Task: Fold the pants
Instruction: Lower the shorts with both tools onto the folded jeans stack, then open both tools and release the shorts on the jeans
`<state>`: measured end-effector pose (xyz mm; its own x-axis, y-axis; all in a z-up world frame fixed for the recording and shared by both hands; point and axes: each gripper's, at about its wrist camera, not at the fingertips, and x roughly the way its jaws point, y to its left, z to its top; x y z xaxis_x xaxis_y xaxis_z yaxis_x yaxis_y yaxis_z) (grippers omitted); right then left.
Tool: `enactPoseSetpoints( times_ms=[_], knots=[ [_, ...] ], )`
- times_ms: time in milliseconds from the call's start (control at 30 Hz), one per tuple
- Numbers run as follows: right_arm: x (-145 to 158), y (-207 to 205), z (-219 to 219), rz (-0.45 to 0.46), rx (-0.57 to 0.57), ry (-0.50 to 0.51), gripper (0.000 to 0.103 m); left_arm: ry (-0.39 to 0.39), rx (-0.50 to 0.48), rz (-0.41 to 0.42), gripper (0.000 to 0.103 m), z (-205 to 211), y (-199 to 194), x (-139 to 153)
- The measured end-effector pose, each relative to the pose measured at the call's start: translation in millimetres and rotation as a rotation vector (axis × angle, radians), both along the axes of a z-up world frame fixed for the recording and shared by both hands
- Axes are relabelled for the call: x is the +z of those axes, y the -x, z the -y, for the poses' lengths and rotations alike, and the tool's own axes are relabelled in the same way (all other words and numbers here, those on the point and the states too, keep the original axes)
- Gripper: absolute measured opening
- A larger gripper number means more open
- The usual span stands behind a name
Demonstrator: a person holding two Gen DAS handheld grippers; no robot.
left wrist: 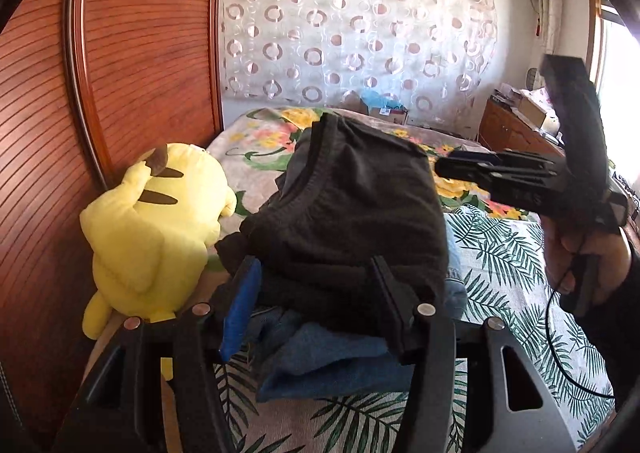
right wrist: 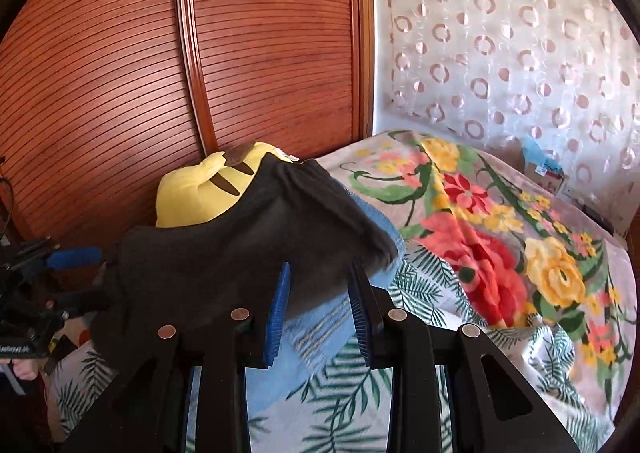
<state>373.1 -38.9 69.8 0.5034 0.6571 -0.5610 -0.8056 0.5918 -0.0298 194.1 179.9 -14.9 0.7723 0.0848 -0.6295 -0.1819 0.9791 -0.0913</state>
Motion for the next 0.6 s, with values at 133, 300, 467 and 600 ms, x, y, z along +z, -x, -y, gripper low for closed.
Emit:
enactPoseSetpoints(
  times_ms=[133, 300, 467, 600],
  knots=[
    [5, 24, 20, 0.006, -0.013, -0.026, 0.031, -0.013, -0.013, 0.013, 0.059, 7, 8, 7],
    [13, 52, 47, 0.025, -0.039, -0.056, 0.031, -0.033, -0.043, 0.038, 0.063, 20, 19, 20],
    [20, 80, 73, 0.049, -0.068, -0.076, 0.031, -0.041, -0.071, 0.066, 0.083, 33, 28, 31],
    [25, 105, 90, 0.068, -0.091, -0.089, 0.031, -0.044, -0.106, 0.096, 0.088, 46, 38, 39]
  ],
)
